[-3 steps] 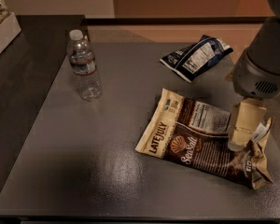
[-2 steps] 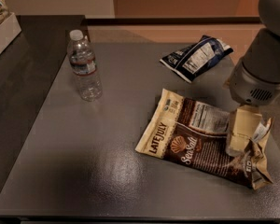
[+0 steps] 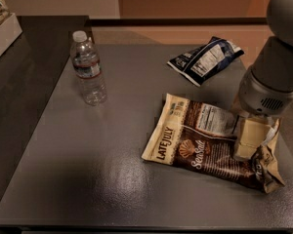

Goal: Move brown chip bag near blue chip bag

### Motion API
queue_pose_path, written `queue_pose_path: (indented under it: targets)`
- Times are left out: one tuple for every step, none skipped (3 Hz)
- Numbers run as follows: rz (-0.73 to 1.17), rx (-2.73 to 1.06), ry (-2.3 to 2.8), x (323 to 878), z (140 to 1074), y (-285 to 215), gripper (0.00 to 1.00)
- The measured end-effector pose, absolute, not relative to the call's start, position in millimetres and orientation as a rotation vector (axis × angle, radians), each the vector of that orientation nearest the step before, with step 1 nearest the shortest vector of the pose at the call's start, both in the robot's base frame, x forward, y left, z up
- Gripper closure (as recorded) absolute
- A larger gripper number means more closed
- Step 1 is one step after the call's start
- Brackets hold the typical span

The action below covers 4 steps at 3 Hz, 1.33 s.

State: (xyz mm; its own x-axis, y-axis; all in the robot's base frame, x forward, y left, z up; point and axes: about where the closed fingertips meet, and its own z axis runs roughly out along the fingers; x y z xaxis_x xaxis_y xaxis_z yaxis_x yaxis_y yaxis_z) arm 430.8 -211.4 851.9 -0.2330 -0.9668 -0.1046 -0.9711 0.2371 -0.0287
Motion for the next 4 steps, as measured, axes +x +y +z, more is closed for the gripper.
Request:
queue_pose_path:
  targets:
    - [0.061,-1.888,2.367,430.2,862.1,-209.5,0.65]
    - [0.036,-1.888,2.329,434.6,879.5,-205.4,0.87]
    - [-0.009,-1.886,2.276,446.4,901.0,-199.4,1.0]
    - [-0.077,-1.885,2.234,473.2,915.1,-200.1,1.0]
